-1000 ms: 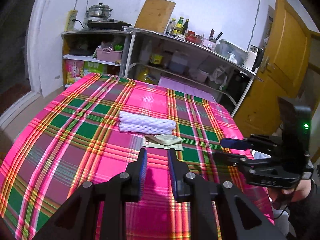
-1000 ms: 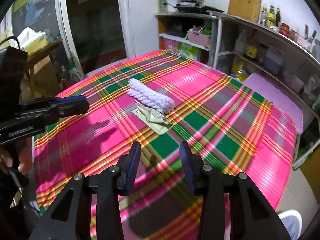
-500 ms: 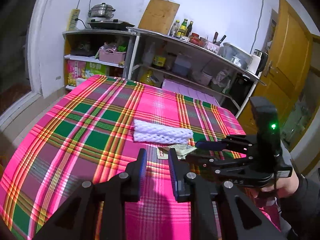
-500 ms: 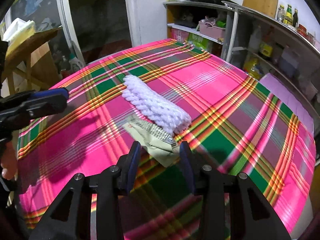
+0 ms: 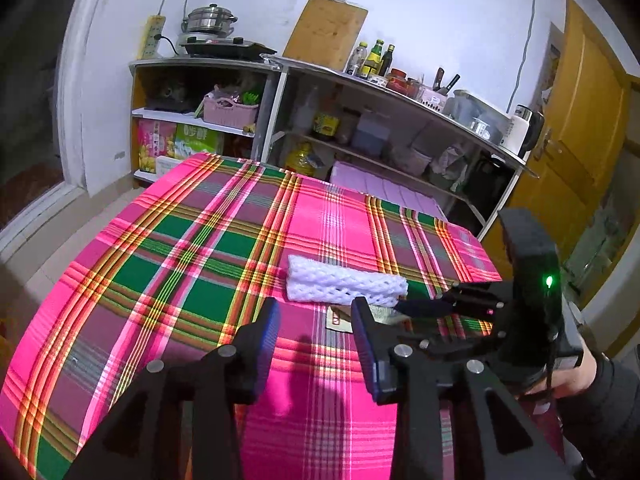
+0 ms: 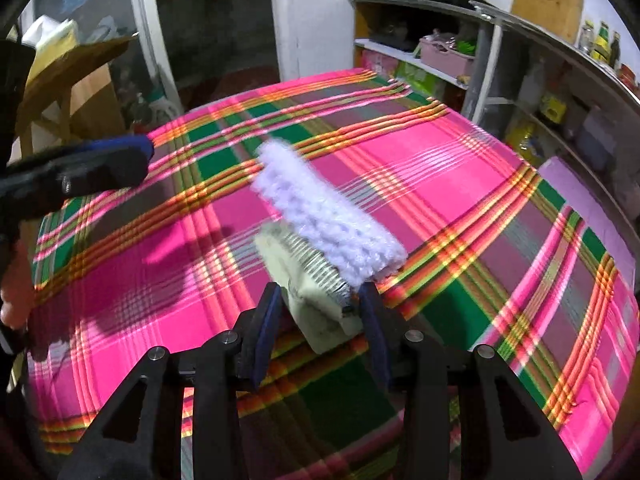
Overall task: Collect trash
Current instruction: 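Grasp the white foam net with the left tool while the right tool grasps the paper wrapper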
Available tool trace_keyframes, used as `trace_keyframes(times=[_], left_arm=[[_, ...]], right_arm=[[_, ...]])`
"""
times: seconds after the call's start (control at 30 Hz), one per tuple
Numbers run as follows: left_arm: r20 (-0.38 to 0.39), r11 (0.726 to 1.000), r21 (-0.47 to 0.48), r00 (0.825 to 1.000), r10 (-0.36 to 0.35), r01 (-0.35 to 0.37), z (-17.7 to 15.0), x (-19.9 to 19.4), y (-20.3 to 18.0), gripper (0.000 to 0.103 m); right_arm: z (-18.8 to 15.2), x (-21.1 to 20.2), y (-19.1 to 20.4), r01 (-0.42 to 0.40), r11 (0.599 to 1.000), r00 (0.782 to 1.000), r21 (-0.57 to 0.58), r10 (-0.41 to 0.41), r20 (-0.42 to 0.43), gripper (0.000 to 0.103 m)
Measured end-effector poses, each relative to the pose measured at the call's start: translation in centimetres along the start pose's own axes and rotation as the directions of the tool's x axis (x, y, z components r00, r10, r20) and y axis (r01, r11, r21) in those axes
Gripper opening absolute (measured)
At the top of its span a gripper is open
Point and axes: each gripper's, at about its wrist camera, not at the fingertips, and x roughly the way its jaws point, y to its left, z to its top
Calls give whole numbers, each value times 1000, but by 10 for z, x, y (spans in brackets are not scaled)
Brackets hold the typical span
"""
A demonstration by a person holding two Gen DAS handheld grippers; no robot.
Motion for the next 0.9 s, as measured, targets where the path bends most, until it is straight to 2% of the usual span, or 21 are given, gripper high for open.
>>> trace_keyframes(times=[0.13,0.43,0.5,0.6,0.7,0.83,0.9], left_arm=[[-4,1000,18,1000,1,-1,4,4,-2,37],[-41,999,26,999,-18,19,15,24,-7,37],[-63,999,-21,997,-33,31,17,33,-7,40],[-75,994,-99,995,-57,50,19,43,-9,55],[-93,985,-163,993,-67,52,22,58,-15,58],[-134,970,-244,991,-23,-10,23,83,-15,59],[-148,965,-256,989,24,-62,23,95,-17,59]], right_arm=[[-2,-4,3,8,1000,1000,2,-8,8,25],[-27,-37,1,13,998,999,67,-16,45,22],[-36,-49,-2,17,996,998,92,-22,58,22],[-52,-66,-8,31,991,996,130,-41,73,22],[-66,-81,-18,44,984,995,173,-59,83,22],[-80,-98,-30,56,975,992,217,-79,100,22],[-88,-105,-36,59,970,991,236,-86,106,22]])
